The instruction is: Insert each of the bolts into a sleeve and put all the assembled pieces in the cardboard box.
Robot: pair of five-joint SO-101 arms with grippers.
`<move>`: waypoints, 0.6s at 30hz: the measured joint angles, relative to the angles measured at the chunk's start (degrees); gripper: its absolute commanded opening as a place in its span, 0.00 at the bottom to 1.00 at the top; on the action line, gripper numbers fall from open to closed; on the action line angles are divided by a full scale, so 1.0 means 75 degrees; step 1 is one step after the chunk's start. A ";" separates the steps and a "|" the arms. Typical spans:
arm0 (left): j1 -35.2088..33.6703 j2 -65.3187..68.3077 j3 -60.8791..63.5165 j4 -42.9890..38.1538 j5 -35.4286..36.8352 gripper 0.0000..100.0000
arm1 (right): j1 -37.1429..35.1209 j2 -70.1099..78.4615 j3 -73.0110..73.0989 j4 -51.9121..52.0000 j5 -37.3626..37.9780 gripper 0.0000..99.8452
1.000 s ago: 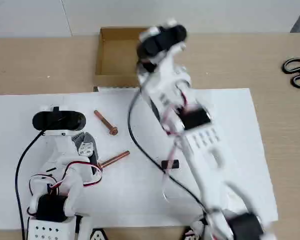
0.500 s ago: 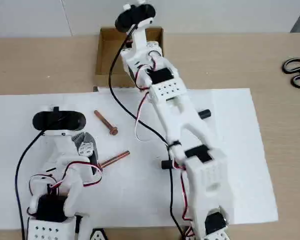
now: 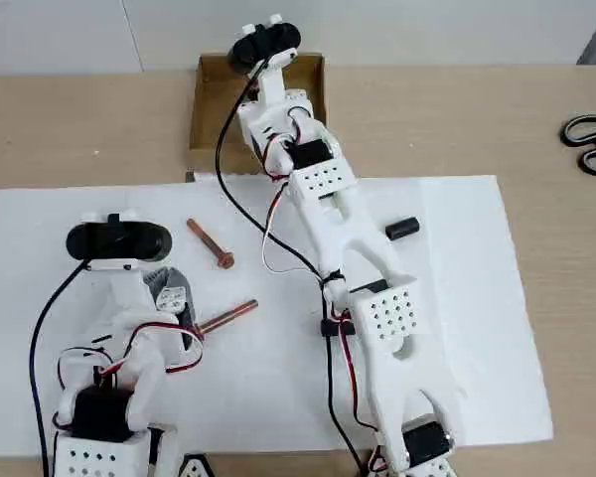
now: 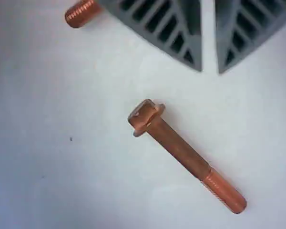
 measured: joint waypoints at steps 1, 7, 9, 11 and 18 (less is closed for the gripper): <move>0.0000 0.0000 0.0000 0.0000 0.0000 0.01 | 0.0000 0.0000 0.0000 0.0000 0.0000 0.03; 0.0000 0.0000 0.0000 0.0000 0.0000 0.01 | 0.0000 0.0000 0.0000 0.0680 0.0035 0.18; 0.0000 0.0000 0.0000 0.0000 0.0000 0.01 | 0.0000 -0.0012 -0.0070 0.0727 0.0047 0.17; 0.0000 0.0000 0.0000 0.0000 0.0000 0.01 | 0.0000 -0.0023 -0.0176 0.0727 0.0059 0.16; 0.0000 0.0000 0.0000 0.0000 0.0000 0.01 | 0.0000 -0.0023 -0.0996 0.0832 0.0059 0.14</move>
